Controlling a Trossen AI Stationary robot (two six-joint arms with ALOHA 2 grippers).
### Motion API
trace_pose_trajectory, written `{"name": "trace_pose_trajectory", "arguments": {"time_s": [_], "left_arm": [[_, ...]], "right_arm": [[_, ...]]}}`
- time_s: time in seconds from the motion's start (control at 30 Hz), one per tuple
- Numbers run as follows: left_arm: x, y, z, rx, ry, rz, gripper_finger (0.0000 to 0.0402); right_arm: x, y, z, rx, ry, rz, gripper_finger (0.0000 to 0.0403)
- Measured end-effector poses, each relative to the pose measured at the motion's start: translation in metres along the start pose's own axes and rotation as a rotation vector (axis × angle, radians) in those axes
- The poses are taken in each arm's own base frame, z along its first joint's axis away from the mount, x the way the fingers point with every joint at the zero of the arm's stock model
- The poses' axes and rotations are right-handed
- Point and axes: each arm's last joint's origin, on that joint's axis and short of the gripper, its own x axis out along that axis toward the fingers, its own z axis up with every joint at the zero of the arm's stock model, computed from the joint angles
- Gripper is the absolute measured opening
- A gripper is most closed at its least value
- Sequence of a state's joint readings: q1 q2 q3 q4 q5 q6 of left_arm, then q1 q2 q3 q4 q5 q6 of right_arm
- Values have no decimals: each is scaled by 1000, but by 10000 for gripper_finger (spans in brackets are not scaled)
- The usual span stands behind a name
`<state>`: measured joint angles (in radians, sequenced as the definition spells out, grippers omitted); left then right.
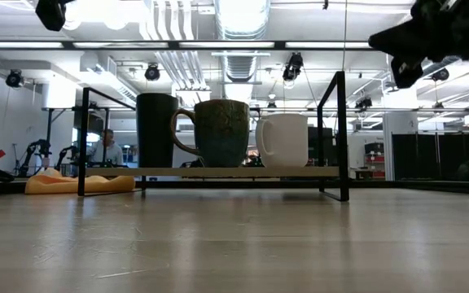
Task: Stack small to large cups/mugs on shelf
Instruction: Return to Home Position
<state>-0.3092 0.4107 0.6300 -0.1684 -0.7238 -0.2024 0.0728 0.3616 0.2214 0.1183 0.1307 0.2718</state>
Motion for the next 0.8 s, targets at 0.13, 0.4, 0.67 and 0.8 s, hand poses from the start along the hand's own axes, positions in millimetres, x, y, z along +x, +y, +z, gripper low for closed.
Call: {"name": "trace_pose_trajectory", "arguments": {"time_s": [0.13,0.4,0.67,0.8], "left_arm": [[-1,1,0,3,3,1,0],[-4,6,-11,-36,4,6,0],[-11,17,-30,-102,-4,15,0],[-22,27,-30,-96,-19,12,0]], "right_arm": [[0,-5,-16,30,-60,17,9],[-3,-12,-43,94,-63,20,9],[-3,-14,-47,102,-45,14,9],[-3,-14,-49,98,-28,4,9]]}}
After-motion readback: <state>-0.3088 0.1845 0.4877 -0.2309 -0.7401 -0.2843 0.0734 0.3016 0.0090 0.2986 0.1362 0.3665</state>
